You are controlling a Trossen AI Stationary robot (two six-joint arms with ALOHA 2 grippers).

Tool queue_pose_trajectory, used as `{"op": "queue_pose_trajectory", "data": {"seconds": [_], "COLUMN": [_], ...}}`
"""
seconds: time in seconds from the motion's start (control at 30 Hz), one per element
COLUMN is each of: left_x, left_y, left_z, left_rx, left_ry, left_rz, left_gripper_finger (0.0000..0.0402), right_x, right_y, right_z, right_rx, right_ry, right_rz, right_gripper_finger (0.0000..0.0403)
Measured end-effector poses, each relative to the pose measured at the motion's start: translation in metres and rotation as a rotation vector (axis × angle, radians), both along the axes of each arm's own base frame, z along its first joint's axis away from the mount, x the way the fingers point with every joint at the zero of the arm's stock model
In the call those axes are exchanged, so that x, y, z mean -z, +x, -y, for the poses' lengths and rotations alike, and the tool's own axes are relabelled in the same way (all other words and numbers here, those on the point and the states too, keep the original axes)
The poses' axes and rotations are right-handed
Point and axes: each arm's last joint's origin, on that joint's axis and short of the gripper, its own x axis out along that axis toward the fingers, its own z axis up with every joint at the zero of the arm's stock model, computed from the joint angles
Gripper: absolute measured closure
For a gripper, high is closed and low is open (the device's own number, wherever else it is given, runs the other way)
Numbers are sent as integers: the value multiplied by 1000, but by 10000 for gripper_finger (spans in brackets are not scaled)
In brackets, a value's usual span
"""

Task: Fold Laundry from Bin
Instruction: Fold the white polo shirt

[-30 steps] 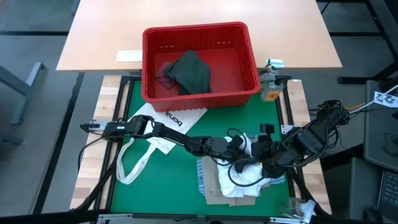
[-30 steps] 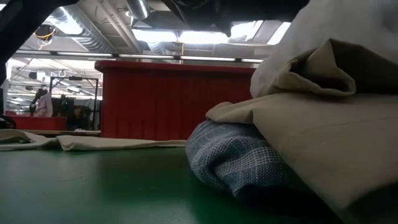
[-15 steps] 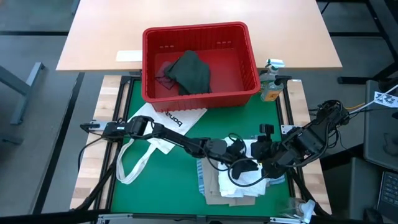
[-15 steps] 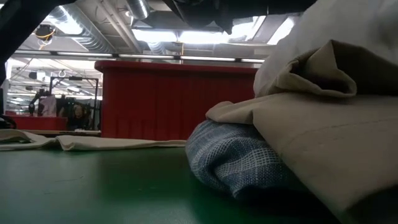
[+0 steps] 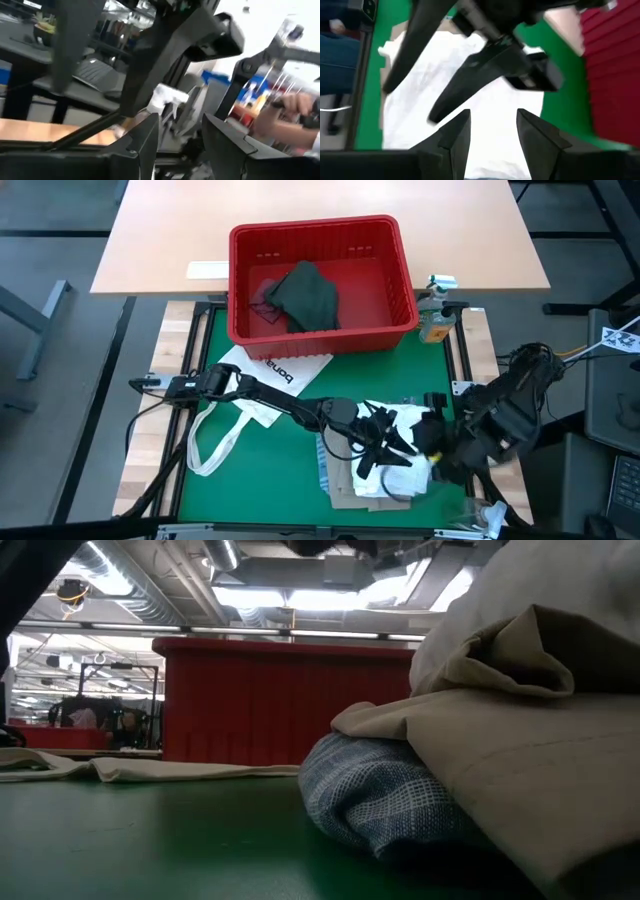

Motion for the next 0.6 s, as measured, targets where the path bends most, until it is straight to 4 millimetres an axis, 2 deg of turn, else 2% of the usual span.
{"op": "queue_pose_trajectory", "data": {"seconds": [0.2,0.37,0.6], "left_x": [-21,-43,-32], "left_y": [-15,-39,-59], "left_z": [-5,-18,-38], "left_rx": [-85,-218,-358], "left_ry": [247,421,585], "left_rz": [-156,-354,-664], "left_gripper_finger": [257,257,257], "right_x": [15,44,97], "right_y": [-16,-18,-19], "right_z": [-17,-17,-3], "right_rx": [-7,56,234], "right_ry": [-98,-202,-351], "right_rz": [43,12,-29], "right_gripper_finger": [243,243,243]}}
